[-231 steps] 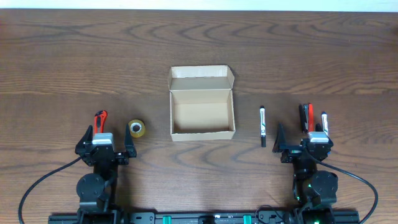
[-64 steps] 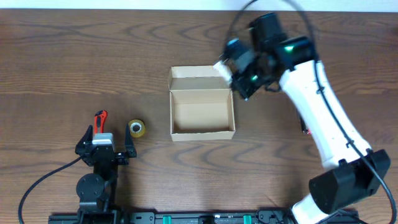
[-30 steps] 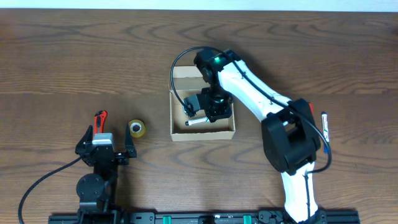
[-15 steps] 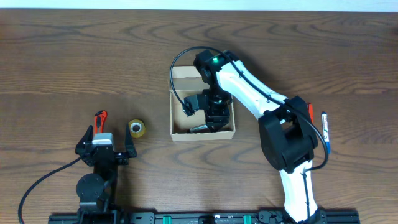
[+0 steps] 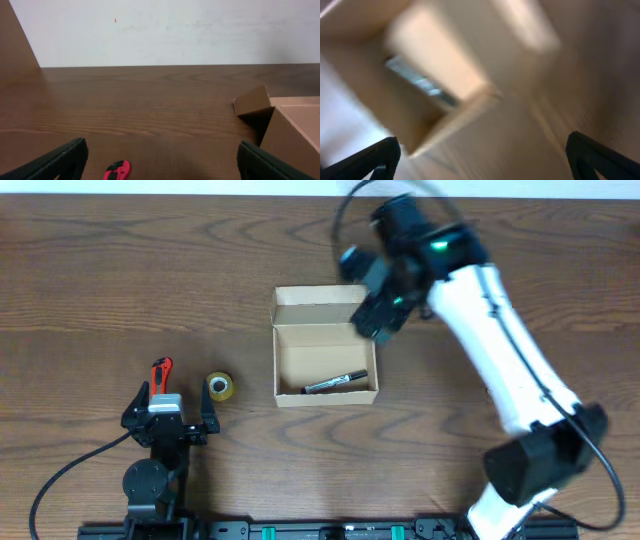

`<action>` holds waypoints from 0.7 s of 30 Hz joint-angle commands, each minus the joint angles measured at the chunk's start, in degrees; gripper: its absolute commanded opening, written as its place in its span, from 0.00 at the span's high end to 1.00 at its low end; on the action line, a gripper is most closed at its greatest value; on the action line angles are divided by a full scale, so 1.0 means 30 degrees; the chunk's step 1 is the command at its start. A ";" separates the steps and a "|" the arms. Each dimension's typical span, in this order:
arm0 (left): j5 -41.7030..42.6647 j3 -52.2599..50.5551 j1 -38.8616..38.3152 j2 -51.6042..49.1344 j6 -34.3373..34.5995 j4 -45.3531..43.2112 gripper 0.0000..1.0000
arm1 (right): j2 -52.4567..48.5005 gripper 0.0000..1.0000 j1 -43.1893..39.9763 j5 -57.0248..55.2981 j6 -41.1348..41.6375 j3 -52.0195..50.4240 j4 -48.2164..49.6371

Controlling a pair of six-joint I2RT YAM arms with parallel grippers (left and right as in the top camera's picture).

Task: Pack container
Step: 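Move the right gripper back to the red marker on the right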

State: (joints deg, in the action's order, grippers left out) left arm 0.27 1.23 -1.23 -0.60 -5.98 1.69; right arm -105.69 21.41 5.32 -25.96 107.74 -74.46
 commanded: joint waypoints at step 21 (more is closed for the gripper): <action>0.0233 -0.0313 -0.0022 0.0131 0.0138 0.0911 0.05 | 0.1945 0.01 -1.1599 -0.1698 0.6062 -0.9034 0.2943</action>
State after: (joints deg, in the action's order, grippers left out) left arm 0.25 1.23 -1.23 -0.60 -6.00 1.72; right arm -100.14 -12.53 -0.03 -5.28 82.35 -67.16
